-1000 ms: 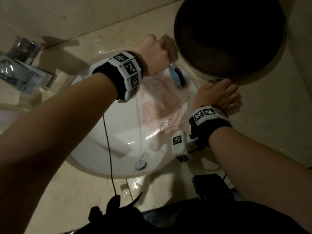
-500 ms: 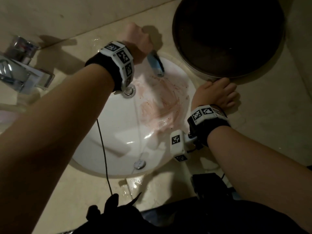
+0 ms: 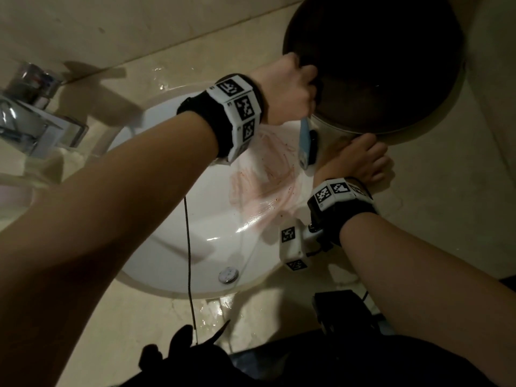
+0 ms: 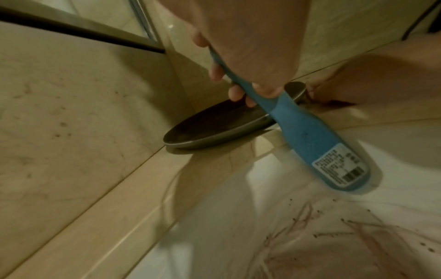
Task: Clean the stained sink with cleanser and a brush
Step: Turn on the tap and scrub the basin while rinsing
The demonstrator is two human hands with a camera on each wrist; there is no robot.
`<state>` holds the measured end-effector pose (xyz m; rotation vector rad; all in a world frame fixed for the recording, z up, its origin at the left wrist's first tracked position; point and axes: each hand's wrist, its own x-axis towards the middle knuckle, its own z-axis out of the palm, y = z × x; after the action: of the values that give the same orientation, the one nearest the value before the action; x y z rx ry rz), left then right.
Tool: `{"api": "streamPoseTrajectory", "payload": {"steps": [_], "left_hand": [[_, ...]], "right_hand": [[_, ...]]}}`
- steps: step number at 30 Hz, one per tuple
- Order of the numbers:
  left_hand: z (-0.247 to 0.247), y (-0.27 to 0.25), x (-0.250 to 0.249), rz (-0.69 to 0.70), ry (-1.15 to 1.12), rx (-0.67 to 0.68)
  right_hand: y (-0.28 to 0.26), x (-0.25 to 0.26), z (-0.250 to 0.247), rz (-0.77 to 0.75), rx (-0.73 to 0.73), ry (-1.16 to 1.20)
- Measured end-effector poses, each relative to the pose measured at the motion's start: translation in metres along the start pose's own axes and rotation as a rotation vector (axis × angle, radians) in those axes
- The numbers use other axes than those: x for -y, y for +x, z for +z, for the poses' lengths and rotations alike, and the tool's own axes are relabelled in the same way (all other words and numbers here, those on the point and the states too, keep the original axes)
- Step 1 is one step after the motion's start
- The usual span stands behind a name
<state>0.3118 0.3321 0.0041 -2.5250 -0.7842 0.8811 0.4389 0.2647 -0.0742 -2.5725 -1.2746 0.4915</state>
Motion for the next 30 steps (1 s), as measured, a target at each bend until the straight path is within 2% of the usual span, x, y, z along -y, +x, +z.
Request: {"api": "streamPoseTrajectory", "payload": {"steps": [2,6,9,11,13,18,21,24,26,27,29,30], "left_hand": [[0.005,-0.002,0.005,-0.127,-0.098,0.009],[0.014,-0.020,0.016,-0.363,-0.197,0.185],[0.021,-0.031,0.018,-0.501,-0.282,0.331],[0.023,-0.035,0.014,-0.545,-0.341,0.361],[0.026,-0.034,0.004,-0.534,-0.358,0.345],[0.015,-0.023,-0.021,-0.339,-0.295,0.169],[0.011,-0.022,-0.024,-0.280,-0.242,0.105],[0.008,-0.025,-0.025,-0.220,-0.229,0.123],[0.010,-0.026,-0.030,-0.103,-0.237,0.108],[0.012,-0.026,-0.032,-0.052,-0.185,0.156],[0.007,-0.026,-0.030,-0.087,-0.106,0.189],[0.005,-0.022,-0.028,-0.103,-0.093,0.131]], "right_hand": [[0.000,-0.001,0.001,-0.001,-0.002,0.005],[0.001,0.000,0.003,0.008,-0.015,0.005],[0.001,0.000,0.002,0.005,-0.006,0.010],[0.001,0.000,0.002,0.005,-0.001,0.016],[0.001,0.000,0.001,0.007,-0.002,0.029],[0.000,-0.001,-0.001,0.008,-0.014,0.086],[0.000,-0.004,-0.002,0.028,-0.024,0.123],[0.000,-0.011,-0.003,0.087,-0.037,0.115],[-0.002,-0.015,-0.002,0.070,-0.039,0.087],[-0.002,-0.016,-0.002,0.054,-0.041,0.069],[-0.002,-0.015,-0.001,0.043,-0.052,0.038],[-0.001,-0.014,0.000,0.046,-0.057,0.031]]}}
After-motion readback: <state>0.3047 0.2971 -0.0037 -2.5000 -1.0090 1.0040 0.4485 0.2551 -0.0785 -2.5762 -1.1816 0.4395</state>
